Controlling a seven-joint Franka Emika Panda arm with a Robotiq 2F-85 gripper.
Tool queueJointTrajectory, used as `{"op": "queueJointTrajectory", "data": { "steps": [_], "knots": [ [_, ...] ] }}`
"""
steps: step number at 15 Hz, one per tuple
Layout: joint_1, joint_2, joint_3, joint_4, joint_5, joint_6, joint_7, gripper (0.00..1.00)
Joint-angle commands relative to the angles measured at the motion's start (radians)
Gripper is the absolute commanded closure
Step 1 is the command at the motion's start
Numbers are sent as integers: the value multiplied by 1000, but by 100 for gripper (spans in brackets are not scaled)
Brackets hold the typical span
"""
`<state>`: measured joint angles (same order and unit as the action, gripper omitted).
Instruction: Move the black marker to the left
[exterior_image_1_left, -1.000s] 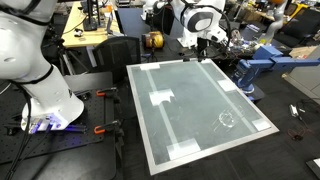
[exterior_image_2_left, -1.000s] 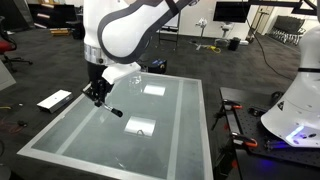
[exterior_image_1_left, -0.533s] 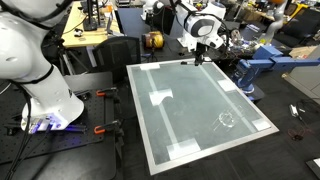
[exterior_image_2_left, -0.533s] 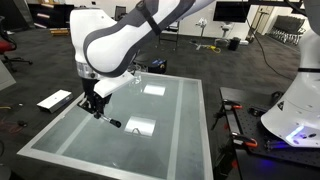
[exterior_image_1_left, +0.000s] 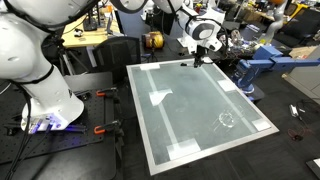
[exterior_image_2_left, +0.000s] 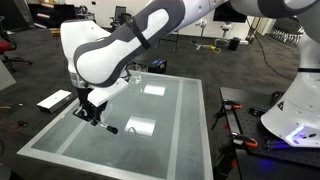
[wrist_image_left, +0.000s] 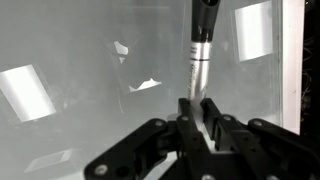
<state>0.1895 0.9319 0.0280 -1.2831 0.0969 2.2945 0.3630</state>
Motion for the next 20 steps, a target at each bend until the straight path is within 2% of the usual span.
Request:
{"op": "queueJointTrajectory", "data": {
  "steps": [1,3,8,9,14,20],
  "knots": [
    [18,37,-19,83,-6,-67,44,55],
    [19,44,-20,99,-7,-78,45,42],
    [28,38,-27,115,-14,-84,66,4],
    [31,27,-28,106,-17,-73,70,1],
    [84,-86,-54,-11,-54,11,123,0],
    [178,-265,-127,-197,-158,114,273,0]
  ]
}}
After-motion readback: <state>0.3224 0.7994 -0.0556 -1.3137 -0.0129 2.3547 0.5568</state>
